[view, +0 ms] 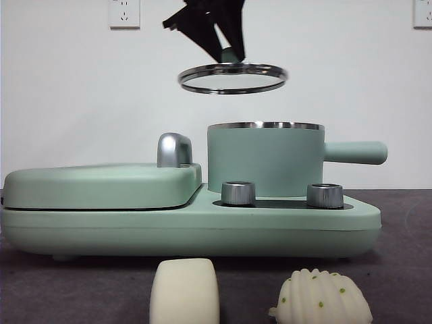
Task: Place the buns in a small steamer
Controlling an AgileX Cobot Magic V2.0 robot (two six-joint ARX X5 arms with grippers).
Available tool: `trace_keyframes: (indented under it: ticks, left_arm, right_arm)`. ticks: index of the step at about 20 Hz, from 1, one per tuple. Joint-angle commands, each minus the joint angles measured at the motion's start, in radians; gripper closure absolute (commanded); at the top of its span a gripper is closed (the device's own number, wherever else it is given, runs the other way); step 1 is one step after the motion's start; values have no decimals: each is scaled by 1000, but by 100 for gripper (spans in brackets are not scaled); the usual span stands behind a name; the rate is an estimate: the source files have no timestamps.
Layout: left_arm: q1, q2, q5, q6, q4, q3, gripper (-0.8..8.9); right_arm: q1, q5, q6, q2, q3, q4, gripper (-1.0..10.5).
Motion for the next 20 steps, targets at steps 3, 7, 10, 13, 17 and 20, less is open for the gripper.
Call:
trace_keyframes:
  ticks: [3,7,10,13,17,20]
  left_arm:
    - [85,-39,2,-5,17,46,727]
    - [170,-53,2,-23,18,46,727]
    - [225,-55,2,-27,18,46,727]
    - [275,-55,2,-29,24,47,727]
    - [329,-55,2,-35,29,47,727]
    - [358,-55,2,-50,35,47,727]
  right_arm:
    - [104,24,92,105,43,-13,487]
    - [299,135,152,229,55,-11,487]
    - [483,261,201,336,55,-5,488]
    - [665,362,286,460,62,37,488]
    - [863,501,367,649,107,44,488]
    - [958,562,396,788,140,47,488]
